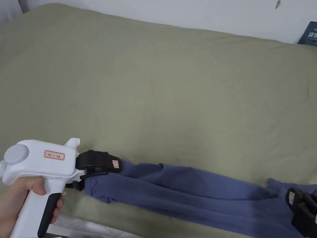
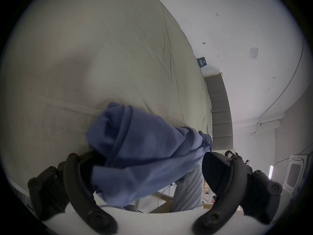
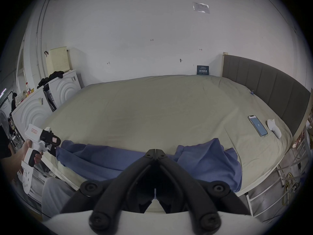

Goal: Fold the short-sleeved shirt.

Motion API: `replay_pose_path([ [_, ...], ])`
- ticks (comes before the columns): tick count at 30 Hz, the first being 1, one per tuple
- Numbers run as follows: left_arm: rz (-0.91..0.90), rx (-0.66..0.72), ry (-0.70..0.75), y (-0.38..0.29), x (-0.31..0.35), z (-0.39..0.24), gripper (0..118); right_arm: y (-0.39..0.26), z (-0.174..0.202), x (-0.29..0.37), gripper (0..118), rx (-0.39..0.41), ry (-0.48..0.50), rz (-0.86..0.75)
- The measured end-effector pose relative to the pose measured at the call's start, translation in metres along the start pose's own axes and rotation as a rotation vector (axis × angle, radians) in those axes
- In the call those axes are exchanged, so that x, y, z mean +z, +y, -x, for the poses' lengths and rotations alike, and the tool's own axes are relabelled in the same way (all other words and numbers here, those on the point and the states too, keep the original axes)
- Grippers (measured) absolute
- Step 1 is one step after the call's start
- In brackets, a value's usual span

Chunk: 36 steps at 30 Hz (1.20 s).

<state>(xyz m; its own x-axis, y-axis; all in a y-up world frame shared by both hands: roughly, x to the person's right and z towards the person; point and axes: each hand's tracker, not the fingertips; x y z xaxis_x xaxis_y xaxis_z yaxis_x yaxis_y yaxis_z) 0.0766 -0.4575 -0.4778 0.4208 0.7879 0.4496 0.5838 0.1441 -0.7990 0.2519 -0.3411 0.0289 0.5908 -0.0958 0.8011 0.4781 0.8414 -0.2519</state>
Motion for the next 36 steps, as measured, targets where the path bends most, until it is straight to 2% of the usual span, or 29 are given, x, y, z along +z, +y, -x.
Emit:
replay_pose_path([
  [3,0.016,-0.004,-0.02,-0.006,0.0,-0.013,113,-0.004,-0.002,-0.002,2,-0.011,0.003,0.014],
  [5,0.034,-0.021,-0.018,-0.006,-0.004,-0.019,103,-0.006,-0.003,-0.003,2,-0.018,0.007,0.021],
  [6,0.036,-0.027,-0.004,-0.007,-0.006,-0.022,80,-0.007,-0.004,-0.003,2,-0.022,0.009,0.024],
  [8,0.041,-0.04,0.03,-0.016,-0.005,-0.029,26,-0.008,-0.004,-0.002,2,-0.035,0.017,0.023],
  [9,0.039,-0.036,0.091,-0.017,-0.009,-0.03,22,-0.008,-0.004,-0.001,2,-0.04,0.02,0.024],
  [12,0.04,-0.044,0.079,-0.021,-0.008,-0.029,16,-0.007,-0.006,0.002,2,-0.049,0.032,0.023],
  [22,-0.056,-0.017,0.083,-0.021,0.042,-0.041,14,0.002,-0.012,0.009,2,-0.036,0.047,-0.016],
  [32,-0.214,-0.036,0.281,-0.023,0.129,-0.053,14,0.004,-0.018,0.01,2,-0.036,0.08,-0.039],
  [36,-0.159,-0.158,0.413,-0.03,0.112,-0.096,14,0.0,-0.02,0.012,2,-0.04,0.093,-0.034],
])
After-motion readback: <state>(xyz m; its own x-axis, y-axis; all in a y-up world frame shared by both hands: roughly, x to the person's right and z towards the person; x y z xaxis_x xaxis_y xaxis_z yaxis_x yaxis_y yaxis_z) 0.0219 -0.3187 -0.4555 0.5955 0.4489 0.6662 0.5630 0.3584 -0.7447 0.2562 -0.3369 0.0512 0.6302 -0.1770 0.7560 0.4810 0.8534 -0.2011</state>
